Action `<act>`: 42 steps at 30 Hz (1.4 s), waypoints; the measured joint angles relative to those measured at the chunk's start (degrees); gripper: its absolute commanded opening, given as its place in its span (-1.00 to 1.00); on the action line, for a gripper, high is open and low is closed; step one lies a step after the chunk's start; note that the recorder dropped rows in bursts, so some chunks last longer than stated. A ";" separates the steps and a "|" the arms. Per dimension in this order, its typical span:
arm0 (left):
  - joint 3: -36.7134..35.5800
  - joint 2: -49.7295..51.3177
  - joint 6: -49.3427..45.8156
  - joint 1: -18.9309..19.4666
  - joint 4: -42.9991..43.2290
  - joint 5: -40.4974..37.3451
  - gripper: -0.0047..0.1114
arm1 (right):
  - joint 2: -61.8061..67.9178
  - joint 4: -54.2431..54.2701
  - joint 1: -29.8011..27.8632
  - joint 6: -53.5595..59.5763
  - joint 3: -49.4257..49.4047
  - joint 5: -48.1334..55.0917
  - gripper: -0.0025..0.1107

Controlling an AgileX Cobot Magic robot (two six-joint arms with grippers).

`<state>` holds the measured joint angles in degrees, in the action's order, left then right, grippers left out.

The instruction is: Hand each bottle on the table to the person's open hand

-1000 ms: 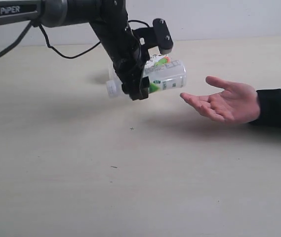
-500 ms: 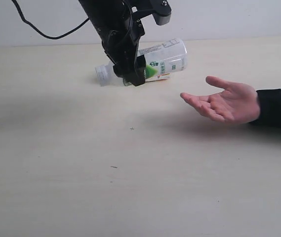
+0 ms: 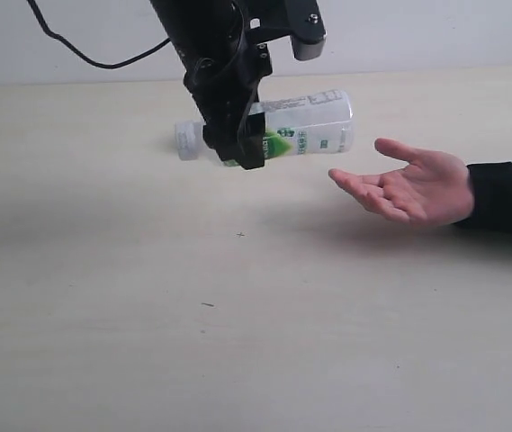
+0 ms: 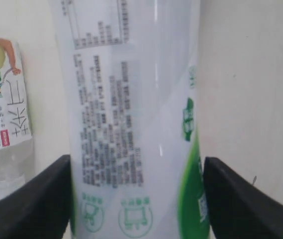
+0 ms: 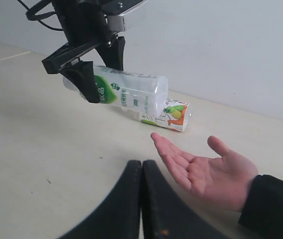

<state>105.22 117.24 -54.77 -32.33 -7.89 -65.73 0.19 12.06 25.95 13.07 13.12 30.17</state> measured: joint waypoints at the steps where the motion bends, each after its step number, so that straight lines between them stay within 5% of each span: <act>1: 0.00 0.00 -1.67 -0.31 0.00 0.00 -0.92 | 0.00 0.00 0.00 0.00 0.00 0.00 -0.96; 21: 0.00 2.32 -44.75 -7.29 -2.82 15.77 -0.92 | 0.00 0.00 0.00 0.00 0.00 0.00 -0.96; 31: 0.00 8.64 -53.85 -12.69 1.54 24.57 -0.92 | 0.00 0.00 0.00 0.00 0.00 0.00 -0.96; 42: 0.00 12.56 -56.65 -13.94 5.22 34.36 -0.92 | 0.00 0.00 0.00 0.00 0.00 0.00 -0.96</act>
<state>105.22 129.80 -111.42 -46.27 -2.67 -31.38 0.19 12.06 25.95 13.07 13.12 30.17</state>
